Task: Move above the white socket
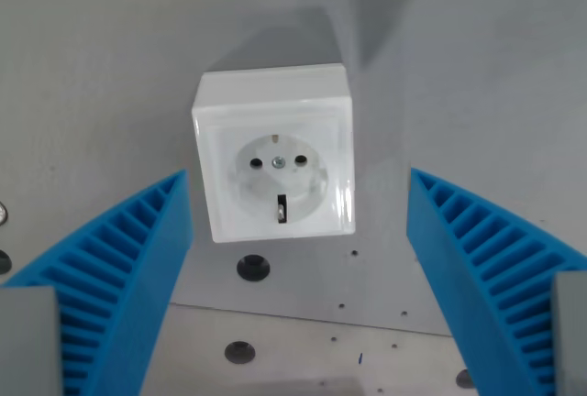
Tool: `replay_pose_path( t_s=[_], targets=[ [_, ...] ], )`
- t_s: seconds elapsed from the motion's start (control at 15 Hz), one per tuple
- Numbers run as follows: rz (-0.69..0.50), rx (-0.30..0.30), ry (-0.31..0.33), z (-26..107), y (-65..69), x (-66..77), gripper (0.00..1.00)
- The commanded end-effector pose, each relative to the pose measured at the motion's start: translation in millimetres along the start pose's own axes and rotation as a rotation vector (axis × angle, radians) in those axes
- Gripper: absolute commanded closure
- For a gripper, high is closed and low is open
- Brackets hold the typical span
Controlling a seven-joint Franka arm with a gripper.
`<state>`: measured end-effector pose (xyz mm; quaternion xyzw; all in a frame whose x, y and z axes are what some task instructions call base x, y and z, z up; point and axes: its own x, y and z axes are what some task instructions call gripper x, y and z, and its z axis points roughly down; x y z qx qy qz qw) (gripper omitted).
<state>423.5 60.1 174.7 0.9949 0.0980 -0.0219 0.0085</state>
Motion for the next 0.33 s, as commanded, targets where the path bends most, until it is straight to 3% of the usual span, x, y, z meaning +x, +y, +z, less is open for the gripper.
replay_pose_path(
  t_s=[0.07, 0.33],
  targets=[
    [-0.052, -0.027, 0.101, 7.3, -3.8, -5.6, 0.0],
    [-0.046, -0.031, 0.11, 12.1, -6.6, -7.9, 0.0]
  ],
)
